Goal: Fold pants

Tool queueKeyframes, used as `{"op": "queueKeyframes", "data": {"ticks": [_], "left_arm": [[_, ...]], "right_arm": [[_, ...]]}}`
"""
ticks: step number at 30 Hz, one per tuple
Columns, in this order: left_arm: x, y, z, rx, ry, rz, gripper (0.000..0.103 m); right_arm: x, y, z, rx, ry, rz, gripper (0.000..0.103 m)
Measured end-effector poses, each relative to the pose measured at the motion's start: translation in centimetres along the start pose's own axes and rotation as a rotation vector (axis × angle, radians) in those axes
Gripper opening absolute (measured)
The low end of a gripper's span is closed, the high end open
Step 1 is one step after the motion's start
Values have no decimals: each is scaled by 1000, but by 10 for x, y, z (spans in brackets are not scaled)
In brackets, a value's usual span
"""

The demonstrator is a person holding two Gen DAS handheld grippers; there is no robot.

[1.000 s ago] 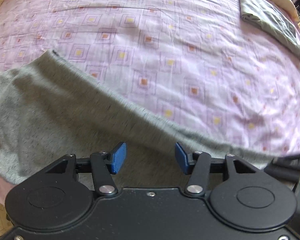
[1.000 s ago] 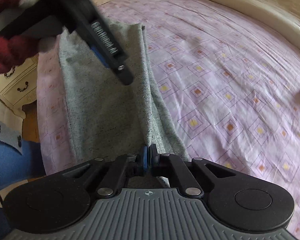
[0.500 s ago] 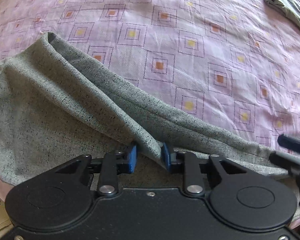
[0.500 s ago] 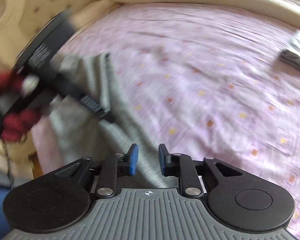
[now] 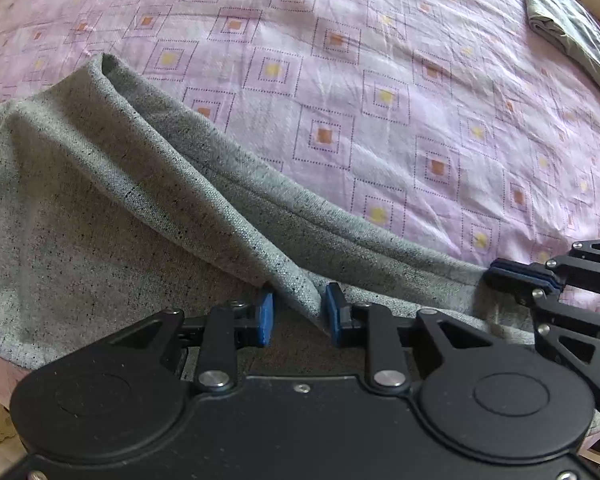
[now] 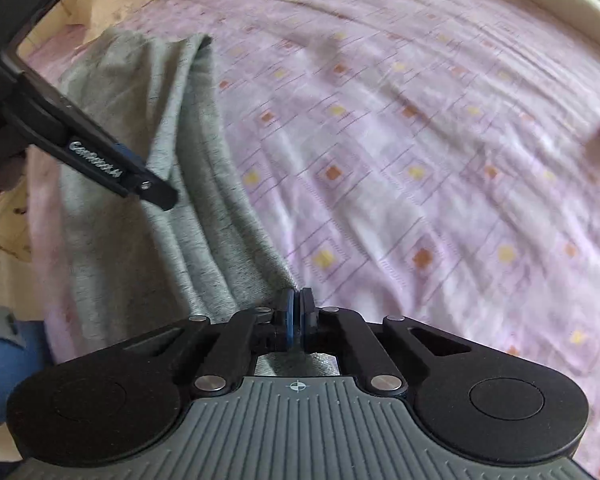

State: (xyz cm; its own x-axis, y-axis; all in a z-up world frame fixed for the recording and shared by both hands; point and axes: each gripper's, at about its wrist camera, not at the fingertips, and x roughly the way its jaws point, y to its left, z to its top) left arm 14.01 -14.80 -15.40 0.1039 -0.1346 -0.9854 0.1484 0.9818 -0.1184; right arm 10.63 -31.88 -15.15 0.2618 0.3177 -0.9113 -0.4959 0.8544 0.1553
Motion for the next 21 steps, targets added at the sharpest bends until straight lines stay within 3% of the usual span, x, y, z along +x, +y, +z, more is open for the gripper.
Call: {"op": "queueKeyframes", "data": {"ticks": [2,4,8,11,13,16,21], "left_arm": [[-9,-3,7,21,-15,-10,37],[-28,-5,16,43,-51,-35,37],[-64,13,29,83,-152,-72,46],[-66,37,50,102,-182,-41,46],[-60,55,59,118,-160,-4,46],[-38,77,75,121,-118,36,45],[-2,100,102,179,-96,121,45]], "right_arm": [[6,-5,1,31,13,-70,0],[1,-13,1,121,-13,-40,4],[-34,-20,-5,294,-154,-79,4],[-58,0,-8,314,-226,-133,4],[-66,13,-8,338,-240,-127,4],[-56,31,-4,382,-199,-61,4],[-6,62,13,352,-54,-82,4]]}}
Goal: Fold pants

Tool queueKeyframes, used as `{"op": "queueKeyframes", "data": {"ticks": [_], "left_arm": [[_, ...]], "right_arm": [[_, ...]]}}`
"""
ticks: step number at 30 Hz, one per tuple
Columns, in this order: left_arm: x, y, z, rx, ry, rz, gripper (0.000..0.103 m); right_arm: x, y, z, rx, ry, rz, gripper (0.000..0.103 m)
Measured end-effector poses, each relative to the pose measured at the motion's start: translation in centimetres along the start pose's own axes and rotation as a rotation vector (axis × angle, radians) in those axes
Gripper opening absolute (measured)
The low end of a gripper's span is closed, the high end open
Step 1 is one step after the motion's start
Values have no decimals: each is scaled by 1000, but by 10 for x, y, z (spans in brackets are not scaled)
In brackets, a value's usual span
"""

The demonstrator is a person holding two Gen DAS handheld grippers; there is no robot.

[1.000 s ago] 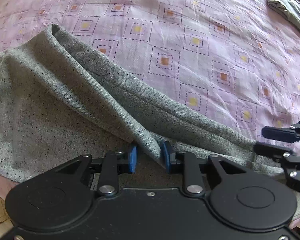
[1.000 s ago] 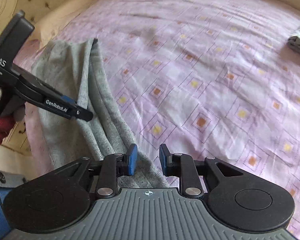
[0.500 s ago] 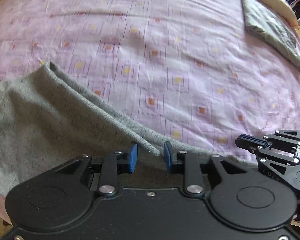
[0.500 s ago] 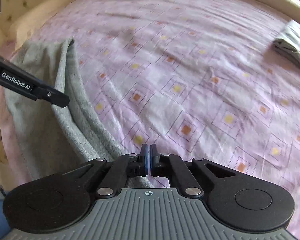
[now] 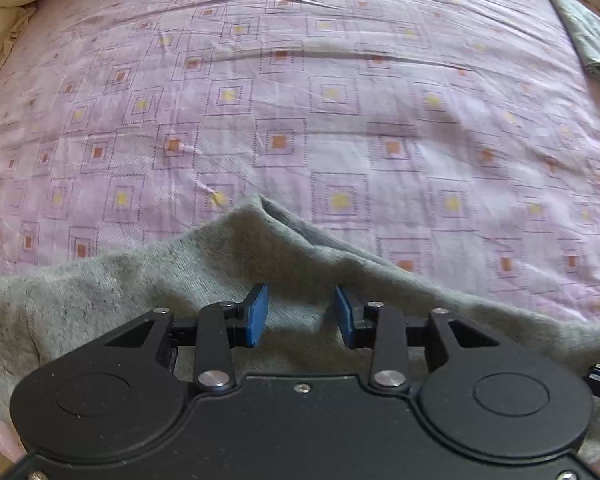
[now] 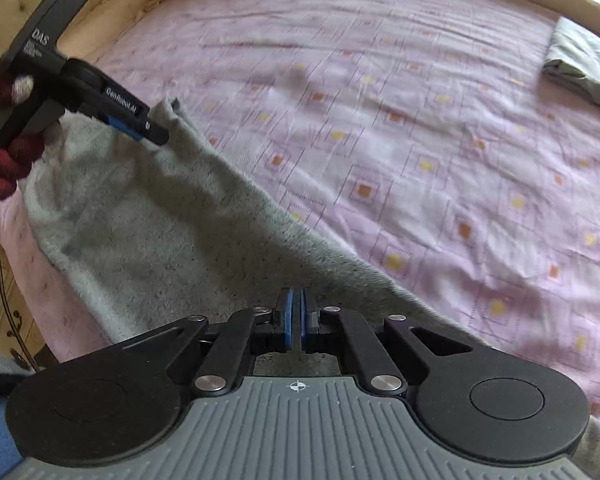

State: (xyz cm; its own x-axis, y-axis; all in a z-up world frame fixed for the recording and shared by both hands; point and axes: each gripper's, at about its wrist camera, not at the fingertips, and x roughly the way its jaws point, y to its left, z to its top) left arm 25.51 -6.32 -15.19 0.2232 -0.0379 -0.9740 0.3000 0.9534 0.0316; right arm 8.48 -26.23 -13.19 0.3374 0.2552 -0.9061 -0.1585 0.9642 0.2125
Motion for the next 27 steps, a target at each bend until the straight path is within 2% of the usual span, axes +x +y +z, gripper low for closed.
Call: {"op": "queueKeyframes", "data": {"ticks": [2,4,8,11,14,18,22,27], "left_arm": [[12,9,9,6,5,19,48],[20,19,17,2,6,0,50],[18,20,25,56,-15,-17,50],[11,25,23,57,-29,-30,50],[-3,31,17,42,-55,-54,49],[-25,26,0,74,-96,-65,49],[-45,5,-20,121,-108,-98,49],[-84,-24,-39,145,-145,-132,49]], "right_arm": [[20,2,6,36,26,-57,4],[32,-5,14,118,22,-97,3],[33,-10,25,256,-26,-163,4],[20,-6,18,333,-66,-177,4],[9,-1,-4,385,-62,-202,4],[9,2,-57,479,42,-215,5],[-4,6,-93,535,81,-192,4],[-39,-17,-116,629,-6,-189,5]]}}
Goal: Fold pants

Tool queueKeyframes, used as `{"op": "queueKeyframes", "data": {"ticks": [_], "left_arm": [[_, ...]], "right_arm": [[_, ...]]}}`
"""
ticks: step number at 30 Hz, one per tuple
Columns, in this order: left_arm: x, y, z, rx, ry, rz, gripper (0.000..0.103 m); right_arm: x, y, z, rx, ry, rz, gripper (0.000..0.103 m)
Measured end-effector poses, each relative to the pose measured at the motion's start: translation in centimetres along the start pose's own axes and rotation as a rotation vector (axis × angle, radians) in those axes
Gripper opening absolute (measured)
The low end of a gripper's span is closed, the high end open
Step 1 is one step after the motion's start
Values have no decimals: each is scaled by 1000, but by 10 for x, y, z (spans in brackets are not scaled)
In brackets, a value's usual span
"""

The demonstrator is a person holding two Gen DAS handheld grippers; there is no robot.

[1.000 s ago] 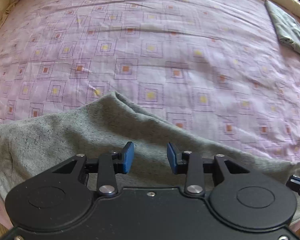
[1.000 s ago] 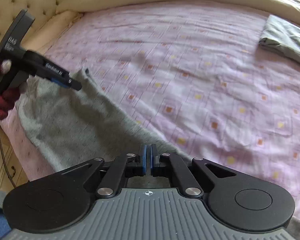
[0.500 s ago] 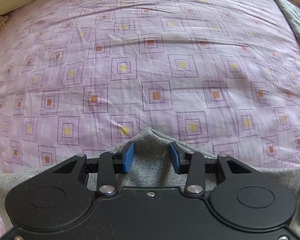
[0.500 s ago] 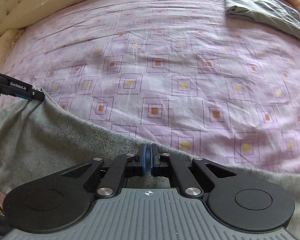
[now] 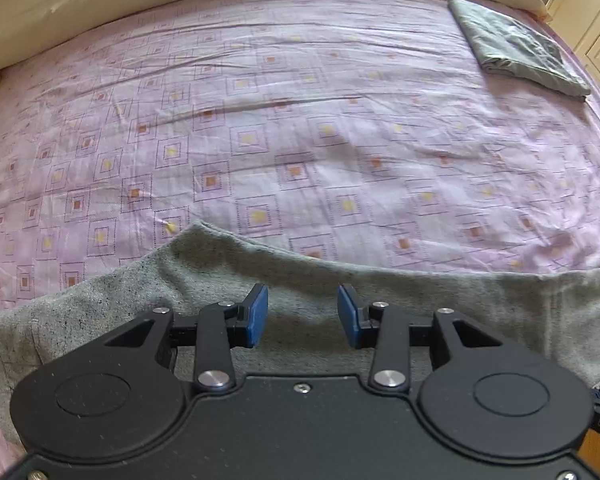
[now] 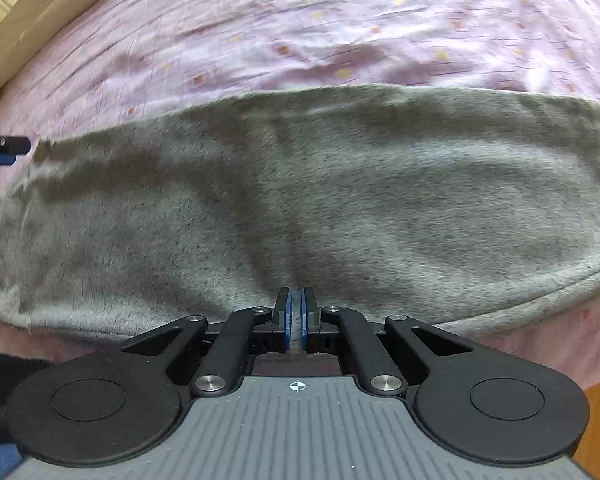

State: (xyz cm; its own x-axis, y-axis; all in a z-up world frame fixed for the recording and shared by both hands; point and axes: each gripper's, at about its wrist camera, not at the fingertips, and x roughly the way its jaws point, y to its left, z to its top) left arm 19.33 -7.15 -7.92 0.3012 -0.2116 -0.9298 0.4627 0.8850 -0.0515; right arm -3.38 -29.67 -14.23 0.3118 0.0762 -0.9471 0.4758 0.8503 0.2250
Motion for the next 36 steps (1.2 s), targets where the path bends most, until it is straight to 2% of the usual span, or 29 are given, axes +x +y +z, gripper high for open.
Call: {"op": "queueKeyframes", "data": {"ticks": [5,8,12,15,19,21,23,24,29,32,34,36], "left_arm": [[-38,-41,-8,-14,-20,-78,47],[-60,-83,-15,-12,-34,-162,47],[-94,-154,-25,75,-98,-274,47],[-113,-200,-31,158,-157,-294,55],[-119,-232,-43,184,-200,-239,56],[-114,-238,-50,179,-200,-200,56],[-108,-239,-59,174,-190,-160,56],[-104,-238,-63,169,-181,-136,56],[-85,-223,-79,98,-104,-56,56],[-76,-214,-86,66,-70,-15,56],[-71,-210,-89,50,-50,19,56],[-69,-206,-90,28,-36,35,56]], "right_arm": [[-25,-43,17,25,-78,15,5],[-36,-69,35,31,-125,19,5],[-45,-95,64,48,-163,43,5],[-45,-109,85,44,-189,36,5],[-47,-136,98,75,-213,7,5],[-49,-155,98,106,-219,9,9],[-50,-174,92,135,-220,13,34],[-51,-184,89,149,-217,22,37],[-48,-228,66,192,-179,43,40],[-43,-245,56,201,-150,86,42],[-39,-249,54,179,-127,109,43],[-41,-249,51,132,-130,74,43]]}}
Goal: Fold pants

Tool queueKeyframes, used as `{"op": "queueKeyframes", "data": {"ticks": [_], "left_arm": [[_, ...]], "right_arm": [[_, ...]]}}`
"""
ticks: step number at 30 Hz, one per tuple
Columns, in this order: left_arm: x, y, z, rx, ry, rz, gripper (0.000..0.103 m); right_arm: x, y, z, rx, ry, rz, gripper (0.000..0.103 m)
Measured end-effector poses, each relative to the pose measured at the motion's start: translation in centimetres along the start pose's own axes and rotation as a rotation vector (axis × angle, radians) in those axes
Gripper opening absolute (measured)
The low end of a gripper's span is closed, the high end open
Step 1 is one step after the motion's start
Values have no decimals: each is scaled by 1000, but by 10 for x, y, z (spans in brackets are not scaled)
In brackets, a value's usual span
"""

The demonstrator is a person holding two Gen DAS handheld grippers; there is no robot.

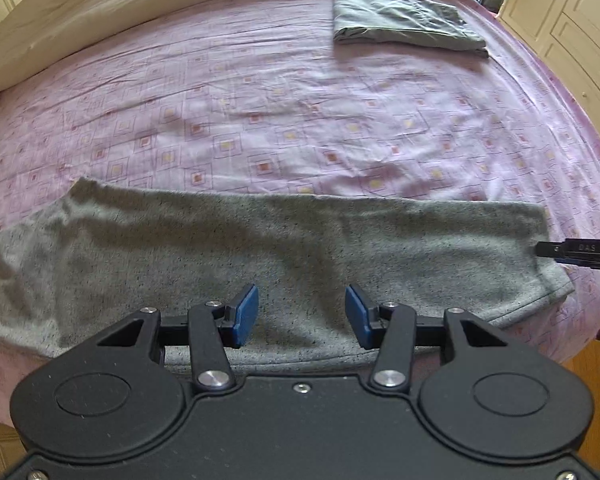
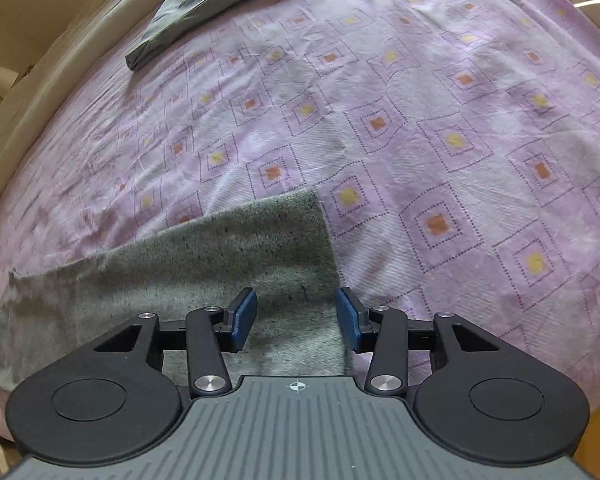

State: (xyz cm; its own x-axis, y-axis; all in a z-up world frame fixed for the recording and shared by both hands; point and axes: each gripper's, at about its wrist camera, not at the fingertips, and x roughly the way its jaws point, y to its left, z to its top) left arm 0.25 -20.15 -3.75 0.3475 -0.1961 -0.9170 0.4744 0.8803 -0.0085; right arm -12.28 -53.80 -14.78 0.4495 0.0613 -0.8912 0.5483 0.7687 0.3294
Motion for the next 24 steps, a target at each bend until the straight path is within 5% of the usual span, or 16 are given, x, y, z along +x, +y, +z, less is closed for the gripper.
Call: {"op": "queueKeyframes", "data": {"ticks": [4,10,12,13,14,24], "left_arm": [[6,7,-1,-40,18,20,56],[27,8,2,-66,61,37,56],[34,7,4,-62,72,39,56],[38,7,5,-62,75,36,56],[41,7,6,-63,77,35,56],[102,13,36,-119,112,35,55]], "right_arm": [[-11,-24,-3,70,-44,0,45],[13,-31,-12,97,109,210,49],[14,-22,-14,85,105,220,48],[14,-18,-13,79,103,228,38],[14,-15,-12,73,112,239,11],[-27,27,3,-85,29,232,11]]}}
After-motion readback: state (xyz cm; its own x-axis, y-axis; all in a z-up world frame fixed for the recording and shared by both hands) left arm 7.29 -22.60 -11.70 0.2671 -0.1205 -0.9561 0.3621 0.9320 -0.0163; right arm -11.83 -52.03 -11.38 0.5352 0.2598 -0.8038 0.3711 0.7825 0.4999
